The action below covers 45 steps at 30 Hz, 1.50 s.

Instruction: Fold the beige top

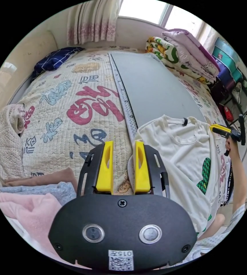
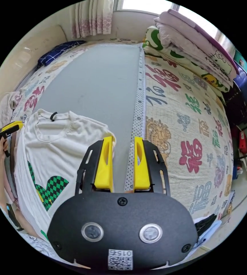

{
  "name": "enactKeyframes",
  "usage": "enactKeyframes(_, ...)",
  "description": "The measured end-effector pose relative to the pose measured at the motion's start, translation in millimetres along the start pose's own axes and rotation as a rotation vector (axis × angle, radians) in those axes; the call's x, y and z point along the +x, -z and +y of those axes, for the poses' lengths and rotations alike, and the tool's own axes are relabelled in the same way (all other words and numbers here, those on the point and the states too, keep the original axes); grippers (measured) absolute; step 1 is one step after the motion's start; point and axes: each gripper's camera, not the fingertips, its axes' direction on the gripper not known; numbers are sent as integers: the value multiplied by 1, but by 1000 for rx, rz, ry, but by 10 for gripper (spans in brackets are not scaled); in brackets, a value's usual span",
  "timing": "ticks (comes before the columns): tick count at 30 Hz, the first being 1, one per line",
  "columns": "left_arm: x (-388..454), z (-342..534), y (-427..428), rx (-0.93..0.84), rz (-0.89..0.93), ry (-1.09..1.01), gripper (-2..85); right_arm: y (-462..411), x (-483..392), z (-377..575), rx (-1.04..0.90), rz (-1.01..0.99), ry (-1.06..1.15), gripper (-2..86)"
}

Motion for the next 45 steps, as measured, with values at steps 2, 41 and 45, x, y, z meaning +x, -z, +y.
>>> enactKeyframes(2, -22, 1, 13, 54, 90, 37, 111, 14, 17, 4, 23, -132, -43, 110)
enactKeyframes(41, 59, -24, 9, 51, -31, -348, 11, -49, -113, 54, 58, -71, 124, 82)
enactKeyframes(45, 59, -19, 17, 58, -30, -344, 8, -76, -110, 68, -18, -94, 114, 108)
